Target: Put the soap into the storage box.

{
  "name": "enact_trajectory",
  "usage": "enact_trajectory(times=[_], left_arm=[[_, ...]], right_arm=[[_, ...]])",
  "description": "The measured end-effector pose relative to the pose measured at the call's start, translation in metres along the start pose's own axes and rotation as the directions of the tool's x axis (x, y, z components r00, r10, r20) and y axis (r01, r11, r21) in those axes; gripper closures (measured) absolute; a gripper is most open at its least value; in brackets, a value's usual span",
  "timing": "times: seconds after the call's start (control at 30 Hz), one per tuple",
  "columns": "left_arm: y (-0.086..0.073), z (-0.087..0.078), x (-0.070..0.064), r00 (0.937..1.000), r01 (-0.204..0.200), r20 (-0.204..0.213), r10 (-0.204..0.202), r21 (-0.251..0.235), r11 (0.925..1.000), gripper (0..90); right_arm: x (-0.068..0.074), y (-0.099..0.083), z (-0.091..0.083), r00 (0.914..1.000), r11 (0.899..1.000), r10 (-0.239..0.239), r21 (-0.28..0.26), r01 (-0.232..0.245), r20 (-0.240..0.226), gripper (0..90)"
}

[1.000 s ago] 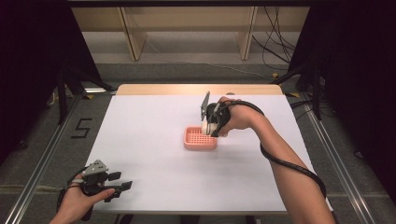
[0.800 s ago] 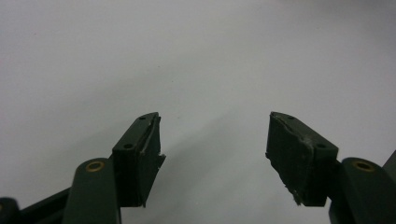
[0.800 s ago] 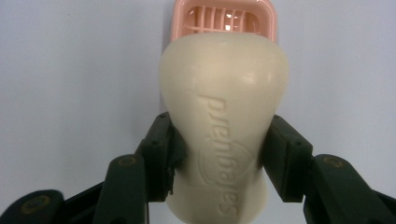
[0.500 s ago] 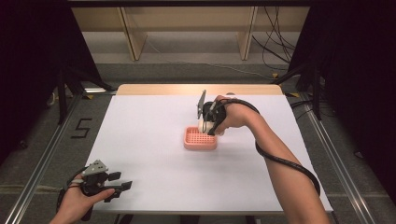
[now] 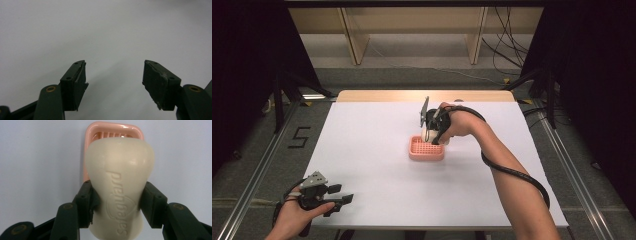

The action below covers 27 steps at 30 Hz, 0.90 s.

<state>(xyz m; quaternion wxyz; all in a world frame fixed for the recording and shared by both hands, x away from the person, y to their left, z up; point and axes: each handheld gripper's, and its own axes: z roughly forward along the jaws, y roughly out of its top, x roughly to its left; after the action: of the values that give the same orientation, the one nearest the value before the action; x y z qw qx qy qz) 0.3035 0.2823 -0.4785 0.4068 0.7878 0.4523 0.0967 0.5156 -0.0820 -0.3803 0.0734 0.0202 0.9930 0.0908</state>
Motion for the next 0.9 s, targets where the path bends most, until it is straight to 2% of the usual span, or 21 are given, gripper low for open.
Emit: enact_trajectory(times=[0.1, 0.13, 0.17, 0.27, 0.3, 0.33, 0.4, 0.43, 0.47, 0.53, 0.6, 0.67, 0.7, 0.73, 0.87, 0.9], left_arm=[[0.000, 0.000, 0.000, 1.0000, 0.000, 0.002, 0.000, 0.005, 1.0000, 34.8], [0.000, 0.000, 0.000, 1.0000, -0.001, 0.002, 0.001, 0.004, 1.0000, 34.8], [0.000, -0.001, 0.000, 1.0000, -0.002, 0.001, 0.002, 0.004, 1.0000, 34.8], [0.000, 0.000, 0.000, 1.0000, 0.000, 0.001, 0.000, -0.001, 1.0000, 34.8], [0.000, 0.000, 0.000, 1.0000, 0.000, 0.001, 0.000, -0.001, 1.0000, 34.8], [0.000, 0.000, 0.000, 1.0000, -0.002, 0.000, 0.002, 0.002, 1.0000, 34.8], [0.000, 0.000, 0.000, 0.9999, -0.005, -0.013, 0.005, 0.005, 1.0000, 34.8], [0.000, 0.000, 0.000, 1.0000, 0.001, -0.003, -0.001, 0.001, 1.0000, 34.8], [0.000, -0.001, 0.001, 0.9999, -0.011, 0.001, 0.011, 0.013, 0.9999, 34.8], [0.000, 0.000, 0.000, 1.0000, 0.000, 0.002, 0.000, -0.001, 1.0000, 34.8], [0.000, 0.000, 0.000, 1.0000, 0.001, 0.002, -0.001, -0.002, 1.0000, 34.8], [0.000, 0.000, 0.000, 1.0000, 0.001, 0.002, -0.001, -0.001, 1.0000, 34.8], [0.000, 0.000, 0.000, 1.0000, 0.000, 0.002, 0.000, 0.000, 1.0000, 34.8], [0.000, 0.000, 0.000, 1.0000, 0.000, 0.002, 0.000, 0.000, 1.0000, 34.8], [0.000, -0.001, 0.000, 1.0000, 0.001, 0.003, -0.001, 0.003, 1.0000, 34.8], [0.000, 0.000, 0.000, 1.0000, 0.000, 0.002, 0.000, -0.002, 1.0000, 34.8]], right_arm=[[-0.003, 0.002, 0.002, 0.9999, 1.000, -0.009, 0.002, 0.009, -0.010, 50.5], [-0.003, 0.002, 0.003, 0.9997, 1.000, -0.022, -0.009, 0.023, 0.004, 50.5], [-0.002, 0.004, 0.003, 0.9999, 1.000, 0.005, -0.001, -0.005, -0.012, 50.5], [-0.004, 0.005, 0.005, 0.9999, 1.000, -0.015, 0.001, 0.015, 0.000, 50.5], [-0.004, 0.006, 0.006, 0.9998, 1.000, -0.020, -0.003, 0.020, 0.001, 50.5], [-0.006, 0.007, 0.008, 0.9992, 0.999, -0.039, -0.029, 0.039, 0.002, 50.5], [-0.007, 0.008, 0.011, 0.9990, 0.999, -0.044, -0.028, 0.044, 0.000, 50.5], [-0.006, 0.009, 0.011, 0.9995, 0.999, -0.031, -0.027, 0.031, -0.001, 50.5], [-0.006, 0.009, 0.012, 0.9994, 0.999, -0.033, -0.026, 0.033, -0.011, 50.5], [-0.007, 0.010, 0.014, 0.9990, 0.999, -0.044, -0.018, 0.044, -0.003, 50.5], [-0.006, 0.013, 0.016, 0.9996, 0.999, -0.029, -0.015, 0.029, -0.005, 50.5], [-0.010, 0.014, 0.019, 0.9967, 0.996, -0.081, -0.026, 0.081, -0.003, 50.5], [-0.006, 0.015, 0.019, 0.9995, 0.999, -0.030, -0.016, 0.030, -0.012, 50.5], [-0.007, 0.015, 0.019, 0.9990, 0.999, -0.045, -0.019, 0.045, -0.004, 50.5], [-0.007, 0.017, 0.022, 0.9995, 0.999, -0.033, -0.013, 0.033, -0.001, 50.5], [-0.009, 0.018, 0.023, 0.9986, 0.998, -0.052, -0.022, 0.052, -0.009, 50.5]])
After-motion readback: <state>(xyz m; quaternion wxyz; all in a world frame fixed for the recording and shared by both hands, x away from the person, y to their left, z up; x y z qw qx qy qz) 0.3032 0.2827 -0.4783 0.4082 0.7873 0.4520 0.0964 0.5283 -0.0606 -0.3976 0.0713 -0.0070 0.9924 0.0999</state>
